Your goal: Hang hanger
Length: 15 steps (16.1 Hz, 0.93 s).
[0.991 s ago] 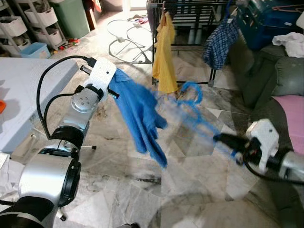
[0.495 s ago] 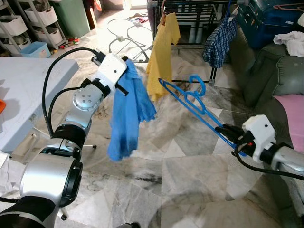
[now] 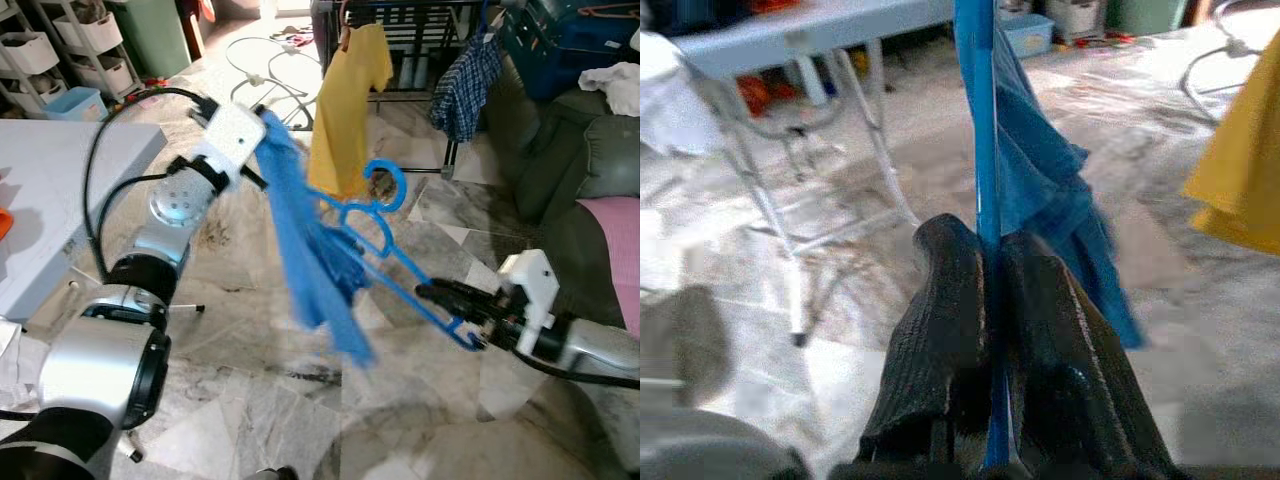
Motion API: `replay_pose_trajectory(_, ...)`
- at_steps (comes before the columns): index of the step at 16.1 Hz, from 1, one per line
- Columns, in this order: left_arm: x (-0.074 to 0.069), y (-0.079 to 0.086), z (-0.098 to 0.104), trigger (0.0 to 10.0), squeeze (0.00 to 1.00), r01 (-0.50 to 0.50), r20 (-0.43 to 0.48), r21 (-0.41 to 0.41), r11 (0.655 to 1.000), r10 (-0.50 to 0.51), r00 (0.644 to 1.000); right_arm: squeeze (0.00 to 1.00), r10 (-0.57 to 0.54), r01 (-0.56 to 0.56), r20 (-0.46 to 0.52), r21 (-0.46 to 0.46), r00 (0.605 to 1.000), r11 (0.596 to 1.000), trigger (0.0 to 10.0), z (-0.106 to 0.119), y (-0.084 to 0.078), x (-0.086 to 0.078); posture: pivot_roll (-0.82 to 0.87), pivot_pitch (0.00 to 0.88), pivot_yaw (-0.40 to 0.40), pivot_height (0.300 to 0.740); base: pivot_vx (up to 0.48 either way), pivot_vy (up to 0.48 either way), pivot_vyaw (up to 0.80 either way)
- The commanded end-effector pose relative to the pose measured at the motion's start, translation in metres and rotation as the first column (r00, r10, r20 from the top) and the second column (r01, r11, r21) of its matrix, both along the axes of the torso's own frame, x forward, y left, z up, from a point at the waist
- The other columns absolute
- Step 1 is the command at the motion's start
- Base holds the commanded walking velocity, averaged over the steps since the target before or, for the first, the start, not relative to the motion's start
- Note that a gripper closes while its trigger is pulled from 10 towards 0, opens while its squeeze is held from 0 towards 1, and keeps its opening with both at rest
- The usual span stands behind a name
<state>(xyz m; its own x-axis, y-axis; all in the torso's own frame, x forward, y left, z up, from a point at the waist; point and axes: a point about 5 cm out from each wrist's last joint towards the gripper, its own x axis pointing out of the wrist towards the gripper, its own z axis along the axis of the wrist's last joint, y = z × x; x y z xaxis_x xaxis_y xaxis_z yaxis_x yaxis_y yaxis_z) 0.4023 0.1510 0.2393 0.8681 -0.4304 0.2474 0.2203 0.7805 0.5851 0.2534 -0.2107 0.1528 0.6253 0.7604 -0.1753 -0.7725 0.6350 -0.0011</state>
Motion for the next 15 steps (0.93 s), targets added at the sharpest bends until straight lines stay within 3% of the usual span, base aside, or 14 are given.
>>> replay_pose_trajectory(1, 0.003, 0.007, 0.008, 10.0, 0.0, -0.061, 0.015, 0.022, 0.998, 0.061, 0.998, 0.0, 0.061, -0.061, 0.008, 0.025, 0.998, 0.998, 10.0, 0.01, 0.003, -0.007, -0.25, 0.09, 0.097, 0.74, 0.0, 0.0, 0.0)
replay_pose_trajectory(3, 0.006, 0.012, 0.007, 10.0, 0.0, -0.109, -0.013, -0.036, 0.993, 0.108, 0.994, 0.0, 0.104, -0.104, -0.015, 0.015, 0.994, 0.994, 10.0, 0.01, 0.004, -0.014, -0.26, 0.092, 0.095, 0.74, 0.0, 0.0, 0.0)
replay_pose_trajectory(6, 0.007, 0.012, 0.008, 10.0, 0.0, -0.126, -0.019, -0.043, 0.991, 0.125, 0.992, 0.0, 0.147, -0.145, -0.045, 0.04, 0.988, 0.989, 10.0, 0.008, 0.015, -0.017, -0.25, 0.094, 0.095, 0.74, 0.0, 0.0, 0.0)
replay_pose_trajectory(7, 0.008, 0.013, 0.007, 10.0, 0.0, -0.135, -0.048, -0.105, 0.985, 0.13, 0.99, 0.0, 0.164, -0.161, -0.051, 0.064, 0.985, 0.985, 10.0, 0.008, 0.023, -0.017, -0.24, 0.093, 0.095, 0.74, 0.0, 0.0, 0.0)
replay_pose_trajectory(9, 0.009, 0.015, 0.007, 10.0, 0.0, -0.167, -0.05, -0.091, 0.982, 0.163, 0.985, 0.0, 0.183, -0.179, -0.062, 0.064, 0.981, 0.982, 10.0, 0.005, 0.031, -0.017, -0.23, 0.092, 0.095, 0.74, 0.0, 0.0, 0.0)
replay_pose_trajectory(13, 0.01, 0.027, 0.0, 10.0, 0.0, -0.221, -0.114, -0.083, 0.972, 0.211, 0.971, 0.0, 0.038, -0.044, -0.048, -0.134, 0.998, 0.99, 10.0, -0.014, 0.014, -0.004, -0.22, 0.094, 0.094, 0.74, 0.0, 0.0, 0.0)
replay_pose_trajectory(15, 0.011, 0.028, -0.005, 10.0, 0.0, -0.219, -0.188, -0.134, 0.966, 0.192, 0.963, 0.0, 0.019, -0.022, -0.03, -0.101, 0.999, 0.995, 10.0, -0.009, 0.014, 0.001, -0.22, 0.093, 0.095, 0.74, 0.0, 0.0, 0.0)
